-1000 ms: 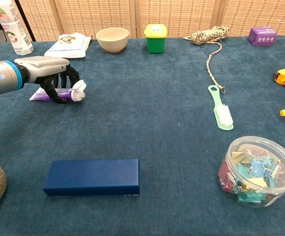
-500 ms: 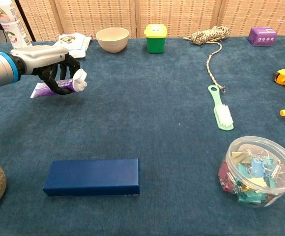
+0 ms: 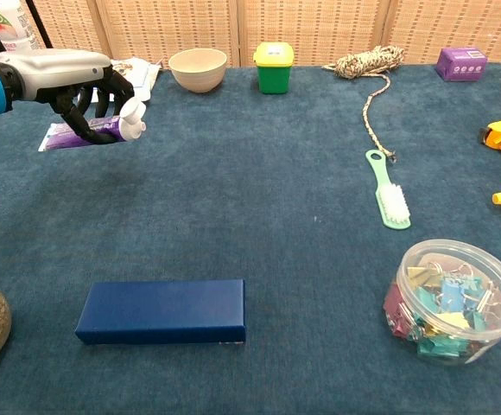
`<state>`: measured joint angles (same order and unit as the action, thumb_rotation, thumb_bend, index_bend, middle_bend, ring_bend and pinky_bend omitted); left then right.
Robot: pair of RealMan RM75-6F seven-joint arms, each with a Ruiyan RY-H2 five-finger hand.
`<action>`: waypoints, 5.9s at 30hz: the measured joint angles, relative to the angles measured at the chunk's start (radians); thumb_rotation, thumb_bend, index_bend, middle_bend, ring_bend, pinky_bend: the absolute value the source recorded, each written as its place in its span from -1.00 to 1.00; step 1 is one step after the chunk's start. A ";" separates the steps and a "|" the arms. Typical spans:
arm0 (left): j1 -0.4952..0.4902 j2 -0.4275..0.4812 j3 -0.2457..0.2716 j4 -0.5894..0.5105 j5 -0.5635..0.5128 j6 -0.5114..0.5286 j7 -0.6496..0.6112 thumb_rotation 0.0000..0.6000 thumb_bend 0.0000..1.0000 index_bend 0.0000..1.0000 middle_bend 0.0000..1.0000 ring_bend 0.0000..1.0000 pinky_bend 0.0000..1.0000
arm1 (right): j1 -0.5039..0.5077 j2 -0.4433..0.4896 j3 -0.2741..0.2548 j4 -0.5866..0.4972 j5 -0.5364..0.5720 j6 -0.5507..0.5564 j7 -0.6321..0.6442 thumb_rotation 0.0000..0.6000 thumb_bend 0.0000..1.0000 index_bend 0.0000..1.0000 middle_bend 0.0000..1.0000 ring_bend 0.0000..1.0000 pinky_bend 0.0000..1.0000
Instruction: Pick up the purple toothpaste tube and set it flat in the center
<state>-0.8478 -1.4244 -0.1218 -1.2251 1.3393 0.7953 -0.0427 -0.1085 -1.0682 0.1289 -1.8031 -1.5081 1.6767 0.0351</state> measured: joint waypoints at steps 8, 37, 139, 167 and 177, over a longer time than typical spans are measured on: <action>-0.011 0.044 -0.012 -0.054 -0.007 -0.015 0.001 1.00 0.52 0.26 0.11 0.18 0.33 | 0.024 0.012 0.005 0.001 0.001 -0.029 0.040 1.00 -1.00 -0.67 -0.78 -0.99 -0.98; -0.114 0.248 -0.060 -0.337 0.033 -0.094 0.020 1.00 0.61 0.26 0.11 0.18 0.33 | 0.281 0.045 0.080 -0.035 -0.053 -0.263 0.297 1.00 -1.00 -0.63 -0.75 -0.99 -0.86; -0.641 0.114 0.033 -0.208 -0.572 -0.326 0.252 1.00 0.61 0.26 0.12 0.18 0.33 | 0.741 -0.322 0.081 0.080 0.101 -0.581 0.018 1.00 -1.00 -0.55 -1.00 -1.00 -1.00; -0.617 0.111 0.020 -0.230 -0.562 -0.283 0.238 1.00 0.61 0.24 0.12 0.18 0.33 | 0.771 -0.360 0.079 0.120 0.120 -0.606 0.028 1.00 -1.00 -0.59 -1.00 -1.00 -1.00; -0.590 0.109 0.037 -0.238 -0.539 -0.223 0.271 1.00 0.60 0.23 0.12 0.18 0.33 | 0.745 -0.341 0.068 0.116 0.117 -0.583 0.084 1.00 -1.00 -0.76 -1.00 -1.00 -1.00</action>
<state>-1.4383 -1.3153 -0.0850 -1.4635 0.8000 0.5723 0.2287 0.6368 -1.4094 0.1973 -1.6876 -1.3909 1.0939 0.1189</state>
